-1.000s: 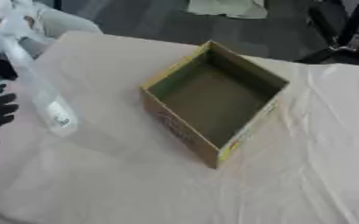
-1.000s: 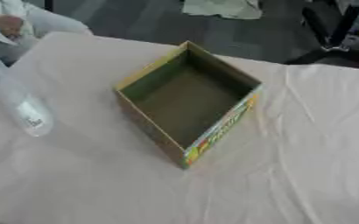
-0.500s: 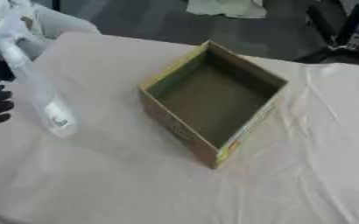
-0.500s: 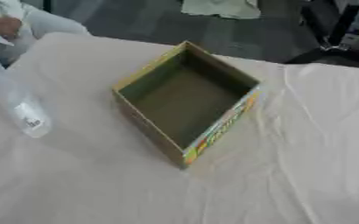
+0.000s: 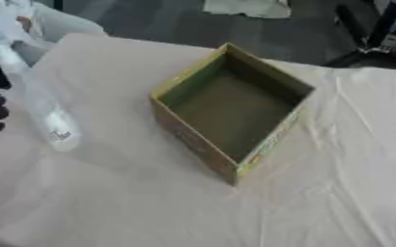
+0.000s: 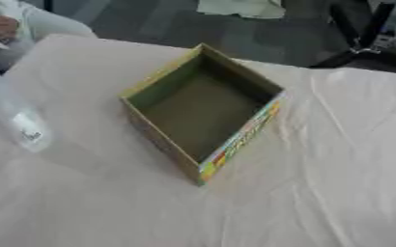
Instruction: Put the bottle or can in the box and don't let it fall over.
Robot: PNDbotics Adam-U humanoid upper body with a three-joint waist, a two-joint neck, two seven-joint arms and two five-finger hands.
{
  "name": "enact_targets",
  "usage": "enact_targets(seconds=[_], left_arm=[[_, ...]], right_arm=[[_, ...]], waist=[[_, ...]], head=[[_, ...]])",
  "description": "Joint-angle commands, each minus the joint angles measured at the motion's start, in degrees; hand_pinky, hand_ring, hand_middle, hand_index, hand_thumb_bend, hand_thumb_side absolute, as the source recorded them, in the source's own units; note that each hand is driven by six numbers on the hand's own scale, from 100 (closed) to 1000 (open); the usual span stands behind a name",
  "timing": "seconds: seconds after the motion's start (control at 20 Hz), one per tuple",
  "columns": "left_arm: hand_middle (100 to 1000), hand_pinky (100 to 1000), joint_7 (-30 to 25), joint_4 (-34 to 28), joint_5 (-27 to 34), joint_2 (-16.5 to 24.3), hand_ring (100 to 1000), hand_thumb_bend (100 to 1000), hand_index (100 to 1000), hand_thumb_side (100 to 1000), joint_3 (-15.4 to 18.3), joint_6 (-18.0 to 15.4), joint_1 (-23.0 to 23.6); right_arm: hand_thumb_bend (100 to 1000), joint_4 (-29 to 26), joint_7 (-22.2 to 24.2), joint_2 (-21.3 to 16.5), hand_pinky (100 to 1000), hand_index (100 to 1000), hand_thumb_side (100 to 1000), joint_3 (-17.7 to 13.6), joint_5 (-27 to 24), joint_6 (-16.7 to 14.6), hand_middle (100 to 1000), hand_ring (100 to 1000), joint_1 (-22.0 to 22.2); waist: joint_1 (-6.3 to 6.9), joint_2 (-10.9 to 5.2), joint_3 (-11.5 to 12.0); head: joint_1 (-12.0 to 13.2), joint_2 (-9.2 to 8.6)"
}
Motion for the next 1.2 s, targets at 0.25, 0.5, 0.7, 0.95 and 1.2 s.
enact_targets(seconds=[0.25,0.5,0.7,0.95,1.2], left_arm=[[1000,1000,4.9,-6.1,0.6,-1.9,1000,420,907,774,3.7,2.0,3.0],[1000,1000,6.9,-6.7,0.3,-2.4,1000,411,908,771,4.6,3.2,3.5],[1000,1000,6.8,-5.2,-0.4,-2.0,1000,411,914,771,4.7,3.2,3.2],[1000,1000,4.9,-1.8,-0.1,-0.6,1000,413,917,772,3.8,3.3,1.0],[1000,1000,2.7,1.6,0.3,1.0,1000,417,917,773,2.6,3.2,-1.7]], right_arm=[[100,-0.7,0.1,0.1,921,911,565,-0.1,0.7,0.8,1000,1000,-0.5],[100,-0.7,0.4,0.2,921,911,571,-0.1,0.5,1.1,1000,1000,-0.7],[100,-0.7,0.4,0.1,921,911,564,-0.2,0.3,0.8,1000,1000,-0.6],[100,-0.7,0.6,0.0,922,911,568,-0.3,-0.2,0.9,1000,1000,-0.6],[100,-0.7,1.0,-0.1,922,911,564,-0.4,-0.6,0.9,1000,1000,-0.6]], waist=[[0.11,-0.22,0.7],[0.04,-0.19,0.7],[-0.05,-0.29,0.7],[-0.11,-0.45,0.7],[-0.23,-0.58,0.5]], head=[[-0.1,-0.48],[0.5,-0.38],[2.2,-1.10],[5.5,-3.03],[7.5,-4.61]])
